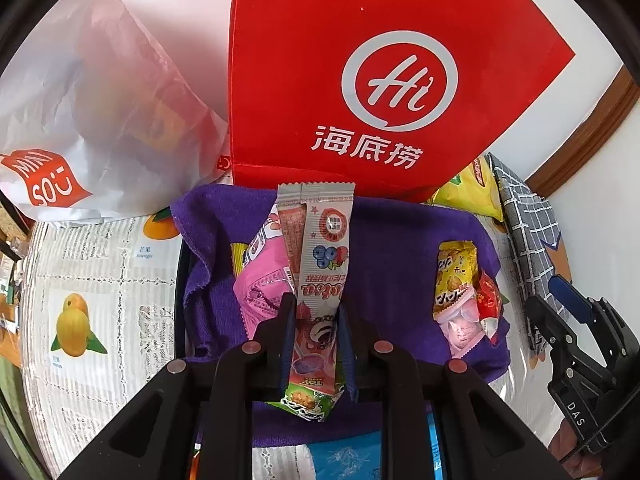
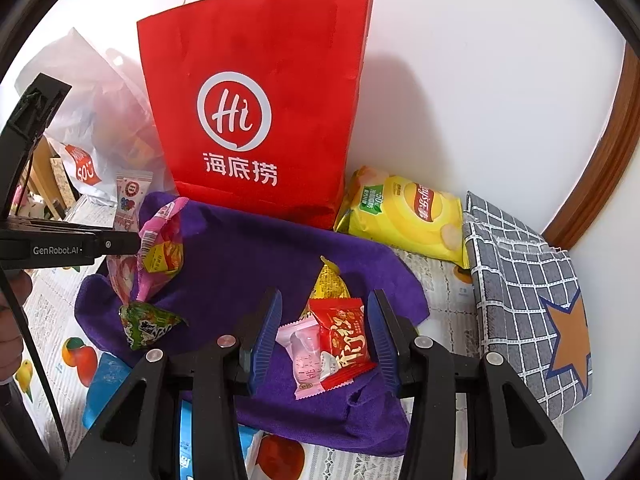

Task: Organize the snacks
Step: 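Lower the ice-pop wrapper onto the towel and open the left tool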

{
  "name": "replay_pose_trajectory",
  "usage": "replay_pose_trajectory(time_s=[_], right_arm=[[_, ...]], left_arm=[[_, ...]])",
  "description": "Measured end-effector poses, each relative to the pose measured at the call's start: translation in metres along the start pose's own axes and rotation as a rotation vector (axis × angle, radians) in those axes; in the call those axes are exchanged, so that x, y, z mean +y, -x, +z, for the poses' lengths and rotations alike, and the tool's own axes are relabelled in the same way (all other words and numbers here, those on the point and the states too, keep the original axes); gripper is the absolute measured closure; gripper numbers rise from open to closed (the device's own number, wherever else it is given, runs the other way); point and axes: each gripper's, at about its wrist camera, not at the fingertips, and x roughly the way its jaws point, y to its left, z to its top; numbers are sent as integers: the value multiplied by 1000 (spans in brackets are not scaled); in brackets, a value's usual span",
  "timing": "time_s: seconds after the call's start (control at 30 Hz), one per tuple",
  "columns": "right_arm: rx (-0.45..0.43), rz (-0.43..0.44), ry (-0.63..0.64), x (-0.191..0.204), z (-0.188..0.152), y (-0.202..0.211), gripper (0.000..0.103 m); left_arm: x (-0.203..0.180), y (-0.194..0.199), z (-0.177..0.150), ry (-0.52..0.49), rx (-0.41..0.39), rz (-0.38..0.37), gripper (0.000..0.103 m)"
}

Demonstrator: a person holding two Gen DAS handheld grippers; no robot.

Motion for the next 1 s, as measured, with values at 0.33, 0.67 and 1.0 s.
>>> replay_pose_trajectory(time_s=[0.33, 0.67, 1.0], right_arm=[[6, -2, 7, 3, 0, -1, 55], [-4, 8, 13, 7, 1, 2, 52], [-40, 34, -9, 6, 2, 11, 44]], left_arm=[[-4, 3, 0, -25, -8, 2, 83], [-11, 11, 0, -63, -28, -43, 77], [-9, 26, 2, -56, -82, -73, 77]])
